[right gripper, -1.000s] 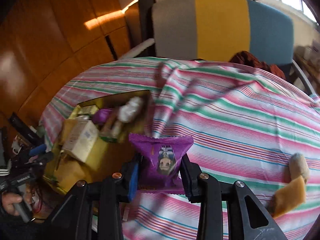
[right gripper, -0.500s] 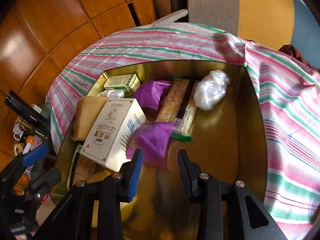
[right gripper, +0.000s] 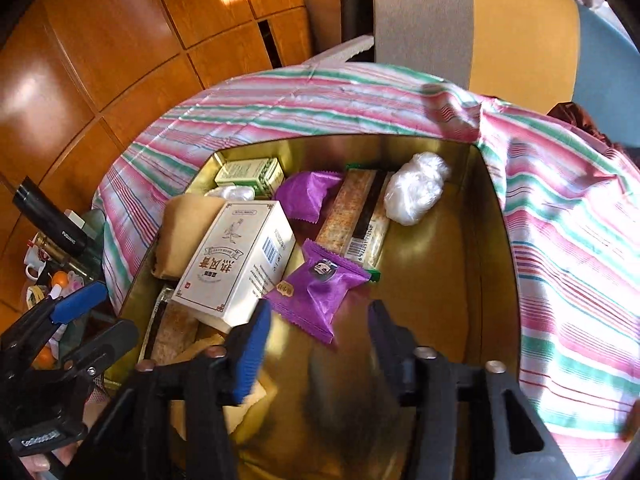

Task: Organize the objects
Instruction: 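Carry the purple packet into the tray and open the right gripper, then move both grippers from the tray back to the remaining items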

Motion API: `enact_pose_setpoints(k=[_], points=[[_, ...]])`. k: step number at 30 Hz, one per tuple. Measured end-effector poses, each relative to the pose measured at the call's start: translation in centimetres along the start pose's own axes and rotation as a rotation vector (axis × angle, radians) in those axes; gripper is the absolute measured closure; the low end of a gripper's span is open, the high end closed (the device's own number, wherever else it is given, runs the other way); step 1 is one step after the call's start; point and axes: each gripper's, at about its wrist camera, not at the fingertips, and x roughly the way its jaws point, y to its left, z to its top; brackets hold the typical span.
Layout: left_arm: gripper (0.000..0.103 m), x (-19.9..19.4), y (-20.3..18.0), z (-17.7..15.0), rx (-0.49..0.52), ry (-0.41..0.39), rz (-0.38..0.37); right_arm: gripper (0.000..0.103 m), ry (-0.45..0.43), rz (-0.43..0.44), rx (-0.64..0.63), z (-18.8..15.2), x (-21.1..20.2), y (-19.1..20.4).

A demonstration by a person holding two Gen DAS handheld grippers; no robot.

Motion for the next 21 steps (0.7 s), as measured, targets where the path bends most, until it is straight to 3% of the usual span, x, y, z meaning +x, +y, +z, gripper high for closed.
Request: enact_pose_setpoints(k=[12,21], points=[[0.026,-0.7,-1.9,0.3,0.071,-0.021,0.017,0.038,-0.114,-0.019,0.032,-1.3,-4.6,-1.6],[0.026,-1.2,-4.5,1.0,0.149,-0.041,0.003,0.034,-0.181,-0.098,0.109,-2.3,-9.1,-6.7]])
